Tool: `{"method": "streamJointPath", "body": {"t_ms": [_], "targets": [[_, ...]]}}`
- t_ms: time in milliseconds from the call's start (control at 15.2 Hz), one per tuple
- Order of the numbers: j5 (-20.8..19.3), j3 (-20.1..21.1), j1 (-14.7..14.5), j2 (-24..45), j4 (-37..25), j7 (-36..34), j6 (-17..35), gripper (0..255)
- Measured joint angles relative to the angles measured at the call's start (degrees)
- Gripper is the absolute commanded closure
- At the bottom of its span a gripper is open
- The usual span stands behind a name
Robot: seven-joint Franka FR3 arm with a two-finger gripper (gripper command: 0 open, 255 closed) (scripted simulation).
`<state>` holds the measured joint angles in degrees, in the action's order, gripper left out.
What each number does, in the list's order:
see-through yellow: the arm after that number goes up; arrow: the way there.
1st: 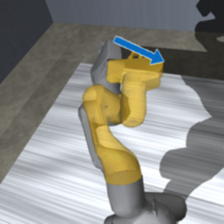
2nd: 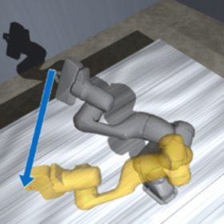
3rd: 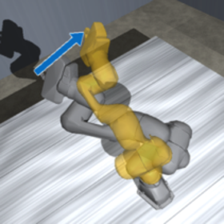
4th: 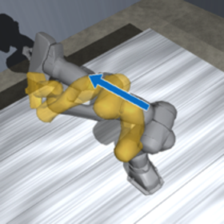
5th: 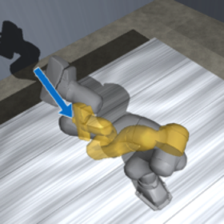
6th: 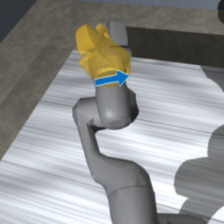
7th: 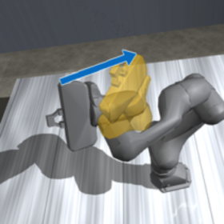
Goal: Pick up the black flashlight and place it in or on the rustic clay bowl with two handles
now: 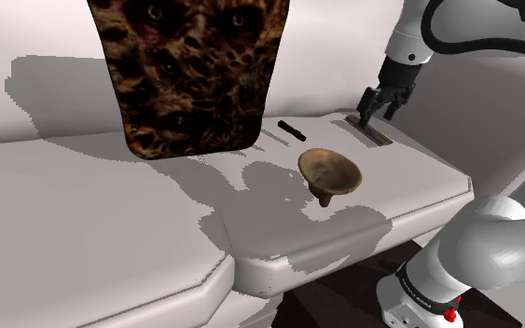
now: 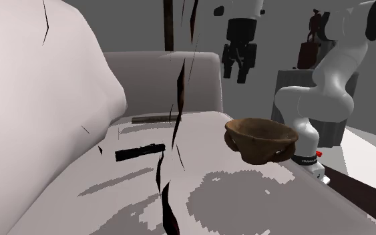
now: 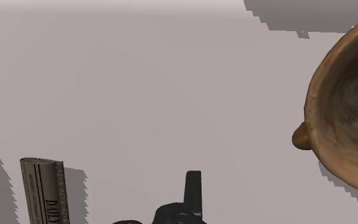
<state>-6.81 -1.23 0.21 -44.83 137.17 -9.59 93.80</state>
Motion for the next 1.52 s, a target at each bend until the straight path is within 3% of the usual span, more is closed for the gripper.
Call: {"method": "streamJointPath", "body": {"t_ms": [198,660,1056,1518], "targets": [[-0.1,-0.6,-0.1,2.4,-0.3,0.7,2.0,0],[0.4,-3.4,-0.9,16.6,-4.9,4.4,11.4,0],[2.2,-5.2,-1.8,30.5,-11.5,8.3,18.3,0],[5.7,-6.3,-2.1,46.2,-22.9,13.4,22.0,0]]}}
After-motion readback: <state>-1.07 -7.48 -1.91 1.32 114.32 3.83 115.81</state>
